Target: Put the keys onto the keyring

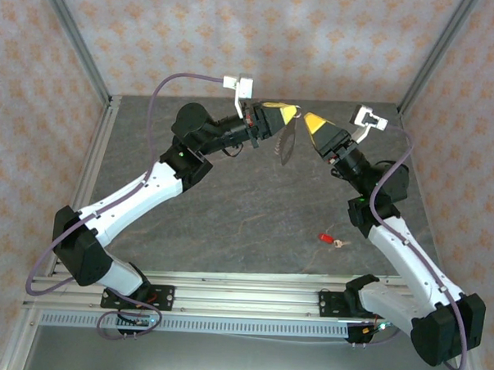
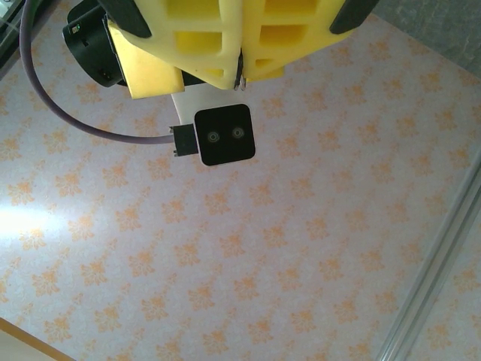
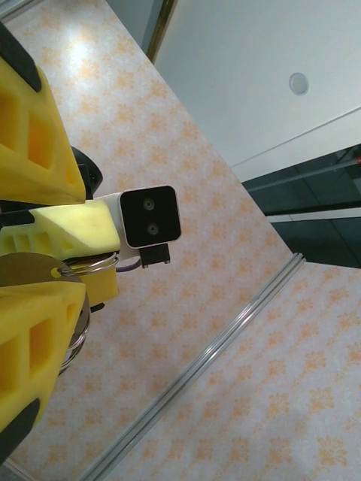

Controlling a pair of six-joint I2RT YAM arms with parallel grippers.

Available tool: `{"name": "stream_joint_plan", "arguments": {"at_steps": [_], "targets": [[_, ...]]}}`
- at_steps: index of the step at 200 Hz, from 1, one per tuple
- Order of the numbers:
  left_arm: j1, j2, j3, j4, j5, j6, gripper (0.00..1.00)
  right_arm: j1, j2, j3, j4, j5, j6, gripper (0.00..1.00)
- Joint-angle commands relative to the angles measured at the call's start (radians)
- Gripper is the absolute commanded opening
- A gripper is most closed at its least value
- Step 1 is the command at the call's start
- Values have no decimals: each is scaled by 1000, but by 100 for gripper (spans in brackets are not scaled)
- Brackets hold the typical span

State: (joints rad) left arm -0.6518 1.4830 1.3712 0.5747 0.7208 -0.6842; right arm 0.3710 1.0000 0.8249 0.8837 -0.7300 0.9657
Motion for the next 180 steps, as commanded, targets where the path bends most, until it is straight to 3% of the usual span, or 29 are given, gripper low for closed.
{"name": "stream_joint_plan", "arguments": {"at_steps": [1, 96, 180], "targets": [[4, 5, -1, 80, -9, -14, 0, 11, 5, 43, 64, -9, -18, 32], [-6, 19, 5, 79, -4, -16, 0, 27, 38, 63, 70, -4, -32, 30], [-16, 34, 23, 63, 6, -10, 0, 27, 45, 63, 64, -3, -40, 0]]}}
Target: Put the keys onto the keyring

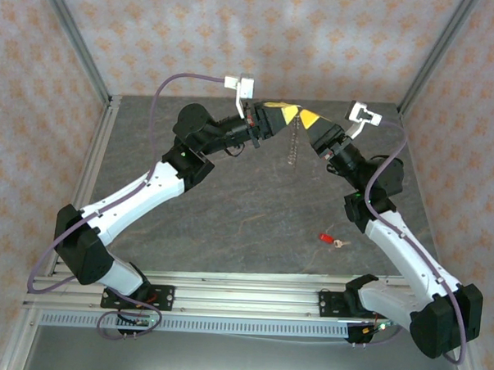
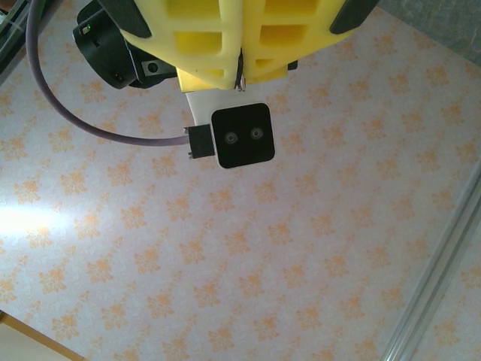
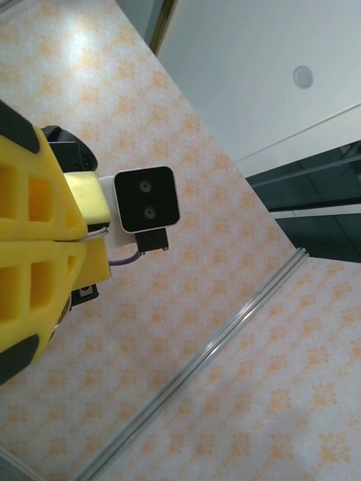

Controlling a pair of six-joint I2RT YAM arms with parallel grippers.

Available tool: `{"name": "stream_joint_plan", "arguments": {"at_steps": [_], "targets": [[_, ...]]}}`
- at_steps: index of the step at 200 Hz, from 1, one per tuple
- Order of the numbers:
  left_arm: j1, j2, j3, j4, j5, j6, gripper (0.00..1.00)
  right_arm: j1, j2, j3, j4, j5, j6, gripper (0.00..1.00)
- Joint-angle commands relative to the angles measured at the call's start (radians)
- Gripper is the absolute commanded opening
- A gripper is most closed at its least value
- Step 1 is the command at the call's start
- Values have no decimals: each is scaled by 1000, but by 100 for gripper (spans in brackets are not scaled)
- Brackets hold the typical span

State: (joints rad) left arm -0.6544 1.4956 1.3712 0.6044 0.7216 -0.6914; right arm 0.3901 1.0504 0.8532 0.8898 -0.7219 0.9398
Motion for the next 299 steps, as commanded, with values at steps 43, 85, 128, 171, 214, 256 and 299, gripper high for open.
{"name": "stream_joint_plan", "arguments": {"at_steps": [43, 85, 128, 171, 214, 256, 299], "targets": [[-26, 11, 38, -12, -55, -11, 0, 8, -7, 18, 78, 19, -11, 0], [-52, -14, 14, -2, -179, -37, 12, 8, 2, -6, 125, 68, 10, 0], [-70, -3, -6, 38, -203, -73, 14, 8, 15, -15, 152, 97, 28, 0], [-74, -5, -45, 91, -235, -110, 14, 7, 17, -26, 153, 122, 30, 0], [-81, -3, -61, 104, -258, -116, 14, 7, 23, -27, 159, 122, 35, 0], [-86, 14, -56, 123, -267, -125, 14, 8, 20, -29, 160, 113, 37, 0], [-91, 28, -43, 129, -269, -127, 14, 7, 19, -34, 158, 113, 36, 0]]}}
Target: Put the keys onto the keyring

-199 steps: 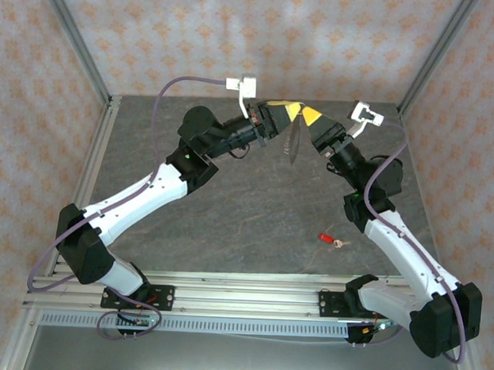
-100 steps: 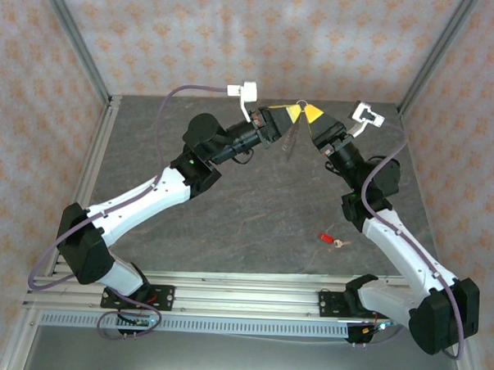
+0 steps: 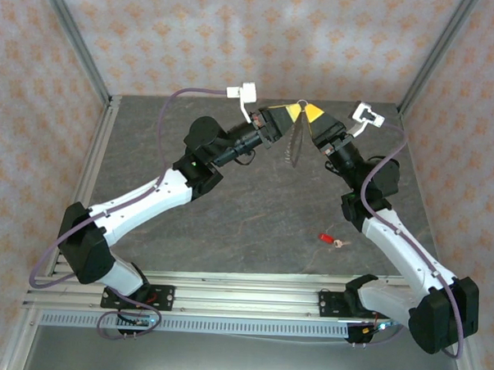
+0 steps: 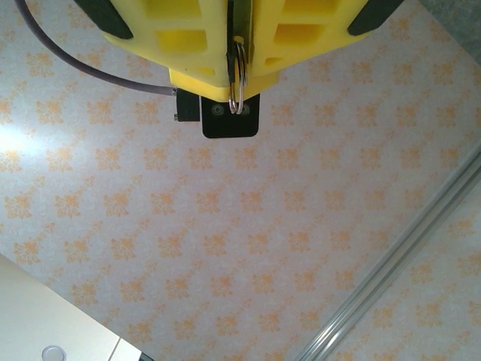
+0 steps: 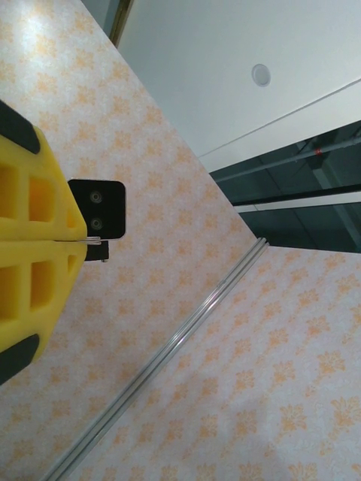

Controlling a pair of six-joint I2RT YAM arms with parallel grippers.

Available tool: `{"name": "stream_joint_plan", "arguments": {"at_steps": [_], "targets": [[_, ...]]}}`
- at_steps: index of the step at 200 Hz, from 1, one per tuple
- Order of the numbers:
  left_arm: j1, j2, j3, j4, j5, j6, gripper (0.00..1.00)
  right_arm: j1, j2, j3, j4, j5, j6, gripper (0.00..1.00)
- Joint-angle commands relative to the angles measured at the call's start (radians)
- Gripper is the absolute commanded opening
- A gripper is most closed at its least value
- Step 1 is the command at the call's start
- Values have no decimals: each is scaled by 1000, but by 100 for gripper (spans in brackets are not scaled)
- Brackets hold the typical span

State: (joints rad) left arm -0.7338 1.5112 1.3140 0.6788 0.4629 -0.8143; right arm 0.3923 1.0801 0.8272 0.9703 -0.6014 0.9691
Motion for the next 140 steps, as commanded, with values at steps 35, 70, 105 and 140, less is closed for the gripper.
{"name": "stream_joint_plan", "arguments": {"at_steps": [35, 70, 105, 140], "targets": [[-16, 23, 22, 59, -12, -5, 14, 6, -14, -10, 75, -11, 4, 0], [-19, 32, 30, 62, -12, -8, 14, 6, -14, -13, 70, -11, 2, 0], [-19, 33, 30, 66, -12, -6, 11, 7, -14, -15, 66, -9, -1, 0], [-19, 22, 16, 57, -18, 6, 0, 6, -20, -14, 43, 2, -8, 0]]}}
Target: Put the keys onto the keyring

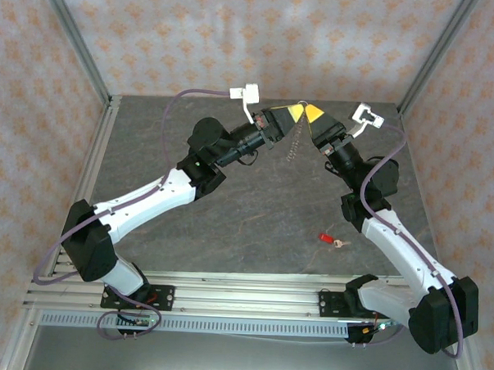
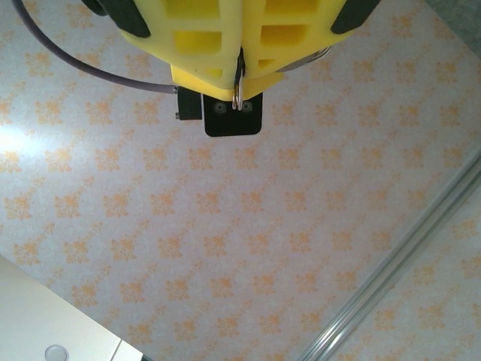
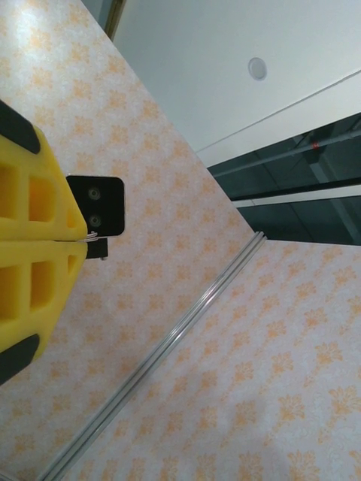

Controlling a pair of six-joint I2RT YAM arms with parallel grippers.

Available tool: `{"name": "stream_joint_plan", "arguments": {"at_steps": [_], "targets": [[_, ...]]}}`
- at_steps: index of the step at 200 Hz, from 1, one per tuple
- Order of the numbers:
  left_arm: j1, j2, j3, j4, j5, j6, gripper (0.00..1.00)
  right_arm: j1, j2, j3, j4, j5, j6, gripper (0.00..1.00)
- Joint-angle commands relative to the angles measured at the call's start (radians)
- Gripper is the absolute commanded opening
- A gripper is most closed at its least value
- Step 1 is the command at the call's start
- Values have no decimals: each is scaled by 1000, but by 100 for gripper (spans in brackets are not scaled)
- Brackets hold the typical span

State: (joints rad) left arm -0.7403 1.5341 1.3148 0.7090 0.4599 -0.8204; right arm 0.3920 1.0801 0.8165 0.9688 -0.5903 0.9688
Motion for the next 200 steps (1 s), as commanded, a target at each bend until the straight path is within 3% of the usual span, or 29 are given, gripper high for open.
{"name": "stream_joint_plan", "arguments": {"at_steps": [1, 18, 40, 66, 98, 143, 177, 200], "targets": [[-13, -3, 15, 26, -15, 14, 0, 6, -21, -3, 41, -8, -9, 0], [-13, -22, 1, 3, -20, 46, 0, 5, -54, -1, -49, 29, -39, 1], [-13, -64, -25, -40, -21, 111, 0, -12, -138, -13, -234, 107, -85, 29], [-13, -126, -64, -126, -31, 212, 0, -44, -238, -42, -450, 163, -115, 43], [-13, -204, -122, -256, -69, 348, 0, -67, -324, -60, -828, 242, -160, 45], [-11, -300, -267, -344, -153, 462, 0, -76, -326, -66, -1357, 406, -239, 45], [-10, -328, -368, -302, -181, 456, 0, -75, -286, -113, -1589, 517, -225, 39], [-8, -335, -417, -264, -194, 444, 0, -76, -251, -185, -1632, 500, -161, 34]]}}
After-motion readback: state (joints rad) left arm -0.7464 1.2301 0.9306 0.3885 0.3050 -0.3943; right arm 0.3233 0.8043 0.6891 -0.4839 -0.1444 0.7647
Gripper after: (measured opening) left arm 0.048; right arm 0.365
